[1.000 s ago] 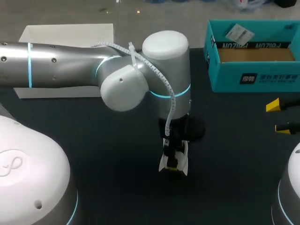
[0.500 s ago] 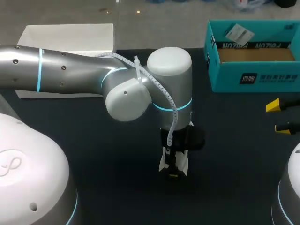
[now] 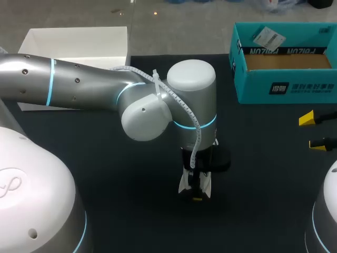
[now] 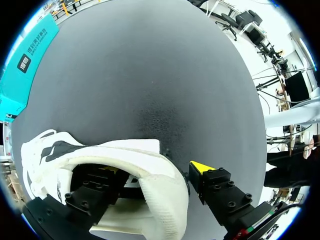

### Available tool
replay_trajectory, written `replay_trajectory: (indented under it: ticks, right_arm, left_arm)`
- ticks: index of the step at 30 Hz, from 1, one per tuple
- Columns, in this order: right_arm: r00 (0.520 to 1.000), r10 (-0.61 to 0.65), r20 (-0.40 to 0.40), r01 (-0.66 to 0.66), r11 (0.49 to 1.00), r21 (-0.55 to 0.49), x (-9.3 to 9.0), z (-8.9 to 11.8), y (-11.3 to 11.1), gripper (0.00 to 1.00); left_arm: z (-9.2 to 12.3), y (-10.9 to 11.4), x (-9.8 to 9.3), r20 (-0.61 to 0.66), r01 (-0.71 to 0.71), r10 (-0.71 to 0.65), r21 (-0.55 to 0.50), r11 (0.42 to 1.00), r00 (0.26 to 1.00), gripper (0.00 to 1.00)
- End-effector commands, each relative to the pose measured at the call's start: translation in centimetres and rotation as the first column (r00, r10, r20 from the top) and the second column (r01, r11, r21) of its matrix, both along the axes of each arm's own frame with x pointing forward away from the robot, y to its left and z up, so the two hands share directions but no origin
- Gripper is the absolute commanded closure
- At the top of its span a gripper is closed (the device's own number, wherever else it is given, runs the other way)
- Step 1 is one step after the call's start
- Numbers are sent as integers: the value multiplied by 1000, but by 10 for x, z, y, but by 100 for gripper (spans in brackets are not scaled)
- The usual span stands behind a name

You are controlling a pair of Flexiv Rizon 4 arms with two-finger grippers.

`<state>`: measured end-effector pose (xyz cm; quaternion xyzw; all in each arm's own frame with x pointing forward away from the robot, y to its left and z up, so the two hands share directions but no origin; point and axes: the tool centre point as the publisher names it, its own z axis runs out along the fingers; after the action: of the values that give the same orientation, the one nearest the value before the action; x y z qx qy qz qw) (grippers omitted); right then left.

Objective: Take the shoe out of the shoebox, open the shoe tongue, remove and reinsert the insole, then place the shoe into the shoebox

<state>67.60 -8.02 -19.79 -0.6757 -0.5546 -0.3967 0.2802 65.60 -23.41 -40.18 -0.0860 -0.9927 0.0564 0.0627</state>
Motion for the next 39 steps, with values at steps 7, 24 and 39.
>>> replay_trajectory:
  ticks: [7,24,39]
  right_arm:
    - [1000,-2,0,2,1000,-3,-1,0,0,0]
    - [1000,-2,0,2,1000,-3,-1,0,0,0]
    - [1000,-2,0,2,1000,-3,-1,0,0,0]
  left_arm:
    - [-2,8,1,33,-13,12,24,1000,999,6]
    - [6,15,5,-14,-128,130,81,988,991,100]
    - [139,32,3,6,-54,54,57,997,999,100]
